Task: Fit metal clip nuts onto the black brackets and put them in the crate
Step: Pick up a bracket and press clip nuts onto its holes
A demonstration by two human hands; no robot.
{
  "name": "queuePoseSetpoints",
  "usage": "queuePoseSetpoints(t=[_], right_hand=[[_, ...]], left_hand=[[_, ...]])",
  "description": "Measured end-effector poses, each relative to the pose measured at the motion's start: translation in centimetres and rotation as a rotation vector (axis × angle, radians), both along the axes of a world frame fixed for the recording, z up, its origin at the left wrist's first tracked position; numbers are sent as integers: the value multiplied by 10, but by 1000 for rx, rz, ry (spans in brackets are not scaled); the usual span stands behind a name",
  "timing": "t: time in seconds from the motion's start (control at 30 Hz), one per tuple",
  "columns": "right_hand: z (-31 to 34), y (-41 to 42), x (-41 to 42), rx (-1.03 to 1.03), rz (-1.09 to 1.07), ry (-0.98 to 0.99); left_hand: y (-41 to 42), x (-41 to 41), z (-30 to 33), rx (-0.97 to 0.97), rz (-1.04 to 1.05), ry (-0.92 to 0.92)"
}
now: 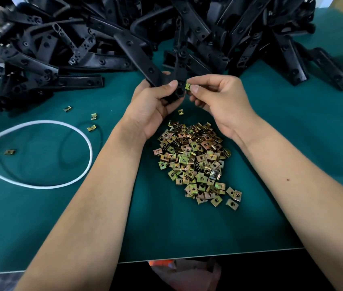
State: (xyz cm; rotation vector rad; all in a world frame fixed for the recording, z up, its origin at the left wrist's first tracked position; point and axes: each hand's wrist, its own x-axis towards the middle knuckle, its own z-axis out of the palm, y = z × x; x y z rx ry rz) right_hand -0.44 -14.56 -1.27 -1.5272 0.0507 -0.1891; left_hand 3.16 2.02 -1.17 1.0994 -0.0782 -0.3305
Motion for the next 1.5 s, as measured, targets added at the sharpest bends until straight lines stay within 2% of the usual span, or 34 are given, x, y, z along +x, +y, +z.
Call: queuePoseSetpoints(t=[0.37, 0.7, 1.0, 1.23, 1.37, 1.43, 1.5], right_hand=[[2, -5, 1, 154, 14, 85], [10, -12, 0, 95, 136, 95], [10, -6, -6, 134, 116, 63], [6, -5, -6, 104, 60, 32], [6, -1, -2, 47, 29, -17], [5, -3, 0, 10, 16, -28], [1, -9, 3, -271, -24, -75]], left_hand=[[3, 0, 2, 60, -49, 1], [8, -4, 6, 63, -161, -12], [8, -7, 8, 86, -215, 10], [3, -9, 7, 104, -151, -29], [6, -7, 7, 94, -83, -64], [7, -4, 7, 23, 4, -21], [10, 0, 5, -84, 86, 48]])
